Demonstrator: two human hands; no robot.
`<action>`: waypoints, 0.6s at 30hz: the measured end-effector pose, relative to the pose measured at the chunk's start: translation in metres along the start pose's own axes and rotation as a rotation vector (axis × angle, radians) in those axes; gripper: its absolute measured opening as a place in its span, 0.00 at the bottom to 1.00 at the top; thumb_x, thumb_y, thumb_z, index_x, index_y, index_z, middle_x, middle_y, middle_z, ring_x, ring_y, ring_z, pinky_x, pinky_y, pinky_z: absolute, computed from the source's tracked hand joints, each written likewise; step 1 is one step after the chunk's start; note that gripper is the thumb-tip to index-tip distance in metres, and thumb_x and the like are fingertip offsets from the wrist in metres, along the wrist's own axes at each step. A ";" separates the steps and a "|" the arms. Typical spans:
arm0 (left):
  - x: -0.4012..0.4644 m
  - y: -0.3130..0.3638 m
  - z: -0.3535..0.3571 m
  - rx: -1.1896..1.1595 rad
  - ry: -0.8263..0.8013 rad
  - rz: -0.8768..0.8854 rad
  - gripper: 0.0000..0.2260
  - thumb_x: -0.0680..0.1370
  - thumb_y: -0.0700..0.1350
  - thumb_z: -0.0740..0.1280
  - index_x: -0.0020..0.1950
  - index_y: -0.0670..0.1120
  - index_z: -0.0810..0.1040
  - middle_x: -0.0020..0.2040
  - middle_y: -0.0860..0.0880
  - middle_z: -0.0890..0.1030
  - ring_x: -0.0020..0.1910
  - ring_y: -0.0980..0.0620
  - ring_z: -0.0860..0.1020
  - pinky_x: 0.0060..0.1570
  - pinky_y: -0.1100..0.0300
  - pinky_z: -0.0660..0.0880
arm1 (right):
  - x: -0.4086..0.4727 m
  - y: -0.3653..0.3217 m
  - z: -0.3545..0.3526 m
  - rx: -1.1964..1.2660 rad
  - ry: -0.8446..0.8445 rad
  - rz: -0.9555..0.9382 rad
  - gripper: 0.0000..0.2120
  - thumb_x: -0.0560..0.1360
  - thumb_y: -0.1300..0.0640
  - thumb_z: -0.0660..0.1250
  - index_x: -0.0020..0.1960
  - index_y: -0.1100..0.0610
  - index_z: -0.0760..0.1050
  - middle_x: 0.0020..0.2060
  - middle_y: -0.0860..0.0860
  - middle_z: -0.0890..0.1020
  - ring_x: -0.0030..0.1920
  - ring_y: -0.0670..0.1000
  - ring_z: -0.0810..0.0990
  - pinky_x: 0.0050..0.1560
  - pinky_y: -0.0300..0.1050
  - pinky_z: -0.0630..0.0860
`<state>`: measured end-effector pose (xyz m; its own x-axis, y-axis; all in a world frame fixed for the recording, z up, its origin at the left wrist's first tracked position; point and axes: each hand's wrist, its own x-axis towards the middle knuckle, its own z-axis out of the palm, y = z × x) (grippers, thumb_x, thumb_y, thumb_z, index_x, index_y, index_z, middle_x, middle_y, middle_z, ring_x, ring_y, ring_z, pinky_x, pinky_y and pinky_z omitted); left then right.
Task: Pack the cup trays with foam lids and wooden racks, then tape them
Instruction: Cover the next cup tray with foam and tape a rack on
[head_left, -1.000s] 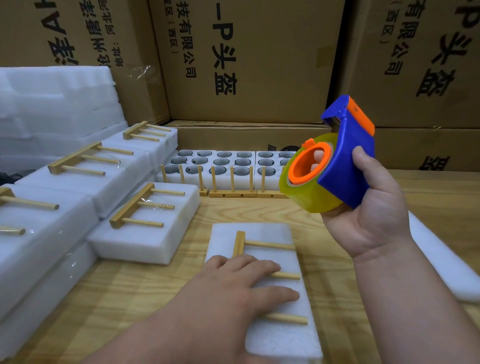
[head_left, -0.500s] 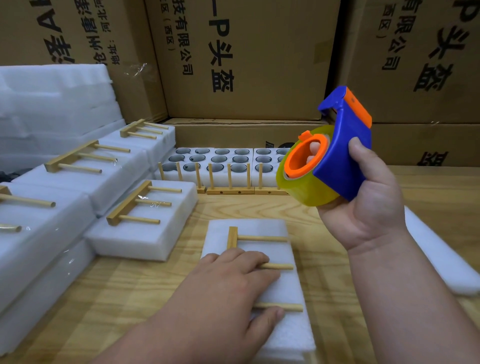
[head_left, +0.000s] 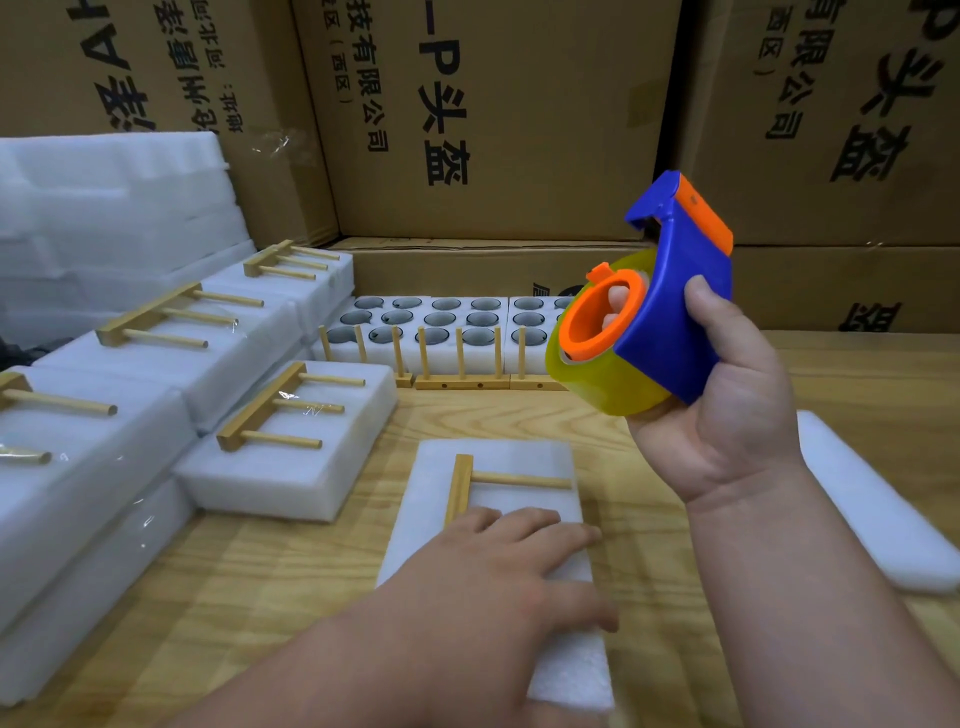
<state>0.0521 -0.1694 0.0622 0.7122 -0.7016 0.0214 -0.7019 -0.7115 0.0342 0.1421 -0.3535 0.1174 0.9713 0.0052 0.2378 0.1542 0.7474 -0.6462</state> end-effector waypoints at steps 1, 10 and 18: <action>0.000 -0.001 0.000 -0.004 0.000 0.004 0.24 0.77 0.72 0.60 0.71 0.69 0.63 0.82 0.58 0.52 0.80 0.53 0.52 0.76 0.51 0.52 | 0.000 0.000 0.000 -0.002 -0.001 -0.001 0.11 0.77 0.52 0.69 0.46 0.56 0.89 0.49 0.57 0.87 0.47 0.54 0.87 0.48 0.50 0.83; -0.011 -0.010 -0.017 -0.118 0.115 -0.147 0.33 0.76 0.74 0.51 0.80 0.66 0.55 0.82 0.65 0.47 0.79 0.66 0.37 0.79 0.57 0.36 | 0.001 -0.001 0.001 -0.020 0.030 -0.010 0.12 0.77 0.51 0.69 0.49 0.57 0.88 0.49 0.58 0.87 0.49 0.54 0.87 0.50 0.51 0.83; -0.061 -0.039 -0.022 -0.261 0.272 -0.362 0.31 0.71 0.77 0.54 0.73 0.75 0.57 0.76 0.76 0.51 0.76 0.75 0.45 0.70 0.77 0.43 | -0.003 -0.005 0.002 -0.027 -0.009 -0.003 0.14 0.80 0.51 0.66 0.53 0.57 0.87 0.51 0.56 0.87 0.51 0.54 0.86 0.58 0.53 0.81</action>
<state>0.0359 -0.0981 0.0818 0.9095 -0.3525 0.2202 -0.4099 -0.8486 0.3345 0.1384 -0.3565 0.1214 0.9692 0.0088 0.2461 0.1623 0.7289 -0.6651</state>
